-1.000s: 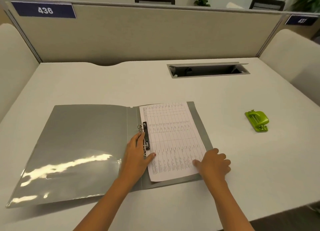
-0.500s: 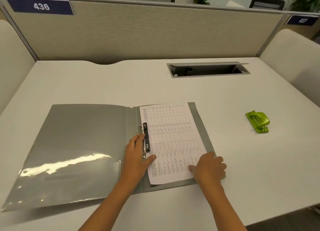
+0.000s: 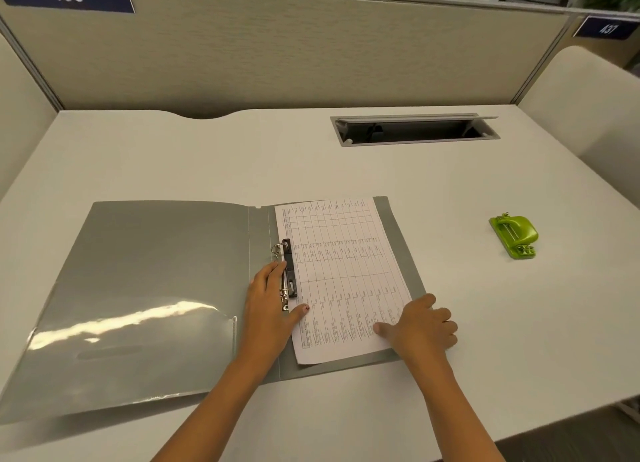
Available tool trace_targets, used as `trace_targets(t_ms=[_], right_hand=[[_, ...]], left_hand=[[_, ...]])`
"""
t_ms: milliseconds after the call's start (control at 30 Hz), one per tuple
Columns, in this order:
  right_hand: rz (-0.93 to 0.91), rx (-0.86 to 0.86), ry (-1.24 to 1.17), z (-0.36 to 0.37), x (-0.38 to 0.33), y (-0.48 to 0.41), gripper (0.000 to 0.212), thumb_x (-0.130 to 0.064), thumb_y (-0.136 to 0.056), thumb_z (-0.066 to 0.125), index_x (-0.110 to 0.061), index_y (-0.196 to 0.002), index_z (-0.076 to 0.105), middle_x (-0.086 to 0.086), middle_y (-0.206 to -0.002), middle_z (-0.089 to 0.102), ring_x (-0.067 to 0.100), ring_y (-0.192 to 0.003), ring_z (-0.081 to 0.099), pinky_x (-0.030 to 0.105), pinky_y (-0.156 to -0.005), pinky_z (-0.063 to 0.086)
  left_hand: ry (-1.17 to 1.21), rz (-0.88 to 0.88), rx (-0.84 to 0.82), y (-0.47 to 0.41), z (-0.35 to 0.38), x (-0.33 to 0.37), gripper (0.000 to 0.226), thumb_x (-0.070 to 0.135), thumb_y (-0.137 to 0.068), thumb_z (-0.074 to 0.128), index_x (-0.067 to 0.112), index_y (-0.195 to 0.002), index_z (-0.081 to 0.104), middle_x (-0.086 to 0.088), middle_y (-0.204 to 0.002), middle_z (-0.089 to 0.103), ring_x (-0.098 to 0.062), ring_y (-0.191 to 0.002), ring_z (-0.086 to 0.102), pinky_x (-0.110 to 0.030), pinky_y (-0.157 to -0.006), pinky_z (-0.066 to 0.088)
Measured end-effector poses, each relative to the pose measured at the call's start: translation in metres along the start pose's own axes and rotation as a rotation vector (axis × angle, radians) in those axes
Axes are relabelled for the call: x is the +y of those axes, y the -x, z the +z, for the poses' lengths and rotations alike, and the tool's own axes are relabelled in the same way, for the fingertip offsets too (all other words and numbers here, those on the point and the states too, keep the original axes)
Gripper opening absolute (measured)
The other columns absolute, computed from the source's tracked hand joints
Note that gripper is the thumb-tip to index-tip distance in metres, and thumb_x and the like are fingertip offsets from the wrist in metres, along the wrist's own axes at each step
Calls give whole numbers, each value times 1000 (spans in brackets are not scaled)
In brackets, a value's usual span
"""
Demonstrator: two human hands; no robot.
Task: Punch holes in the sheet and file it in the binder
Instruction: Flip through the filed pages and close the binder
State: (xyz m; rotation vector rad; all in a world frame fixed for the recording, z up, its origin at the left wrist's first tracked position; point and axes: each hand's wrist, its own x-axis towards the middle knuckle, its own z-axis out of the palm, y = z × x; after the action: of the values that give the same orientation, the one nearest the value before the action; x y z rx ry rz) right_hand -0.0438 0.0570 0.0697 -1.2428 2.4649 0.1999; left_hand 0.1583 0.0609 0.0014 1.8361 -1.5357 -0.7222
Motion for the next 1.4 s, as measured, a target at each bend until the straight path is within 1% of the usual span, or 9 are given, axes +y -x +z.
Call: trace_targets(t_ms=[233,367,467,533,633,833,1100,1333,1400], right_hand=[[-81,-31,-201,-7,3,-3,75,-36,-74,77,-7,-127,33,15,-126,48,32,-115,51,42,-95,46],[-358,100,-396,-5,3,18,50,-21,-90,61,-11,-132,36,8,-129,48,24,-113,53,34,-93,49],[-543,148,-553,-4,-1,35,38,-25,-96,49,-20,-133,41,-5,-117,55,10,-100,56,16,-82,50],[-630,184,-594,0,-3,43,35,-29,-98,44,-25,-133,44,-13,-110,55,2,-85,57,2,-65,46],[-708,161,-650,7,-2,49,37,-29,-99,43,-30,-136,45,-17,-114,58,-1,-85,61,2,-67,49],[-762,77,-781,8,2,57,38,-35,-96,41,-44,-133,45,-19,-124,59,-7,-103,58,4,-83,46],[-760,-8,-937,10,2,61,39,-47,-91,43,-44,-128,52,-18,-140,48,-6,-127,44,9,-99,41],[-766,-22,-884,8,3,58,44,-48,-88,49,-42,-132,49,-23,-132,51,-22,-106,49,1,-86,42],[-764,-37,-893,8,5,57,46,-47,-88,51,-39,-133,49,-21,-132,53,-14,-109,53,3,-87,42]], left_hand=[[2,-30,-10,0,0,2,86,27,-75,78,22,-145,30,2,-150,31,-20,-136,33,-46,-110,37],[-70,86,7,4,-5,15,85,23,-79,75,27,-148,25,5,-158,15,-21,-146,11,-37,-115,12],[-49,261,66,8,-11,40,59,16,-83,71,24,-137,49,5,-150,38,-12,-137,33,-29,-109,24],[173,107,27,9,-15,61,37,22,-85,69,23,-122,64,6,-132,58,-6,-113,56,-17,-96,43],[599,-234,-114,3,-19,82,28,28,-84,68,17,-109,71,1,-108,73,-9,-83,72,-15,-71,56],[1048,-498,-338,-4,-27,96,22,16,-85,66,1,-100,70,-13,-91,76,-24,-82,74,-28,-66,60],[1154,-588,-421,-2,-27,98,35,23,-84,64,-5,-105,67,-15,-89,75,-22,-77,74,-26,-58,59],[1183,-618,-427,-1,-32,99,32,15,-89,61,-5,-114,62,-12,-80,76,-20,-67,74,-24,-51,57],[1186,-630,-426,0,-31,99,30,14,-89,60,-5,-112,63,-12,-77,75,-19,-64,73,-24,-49,57]])
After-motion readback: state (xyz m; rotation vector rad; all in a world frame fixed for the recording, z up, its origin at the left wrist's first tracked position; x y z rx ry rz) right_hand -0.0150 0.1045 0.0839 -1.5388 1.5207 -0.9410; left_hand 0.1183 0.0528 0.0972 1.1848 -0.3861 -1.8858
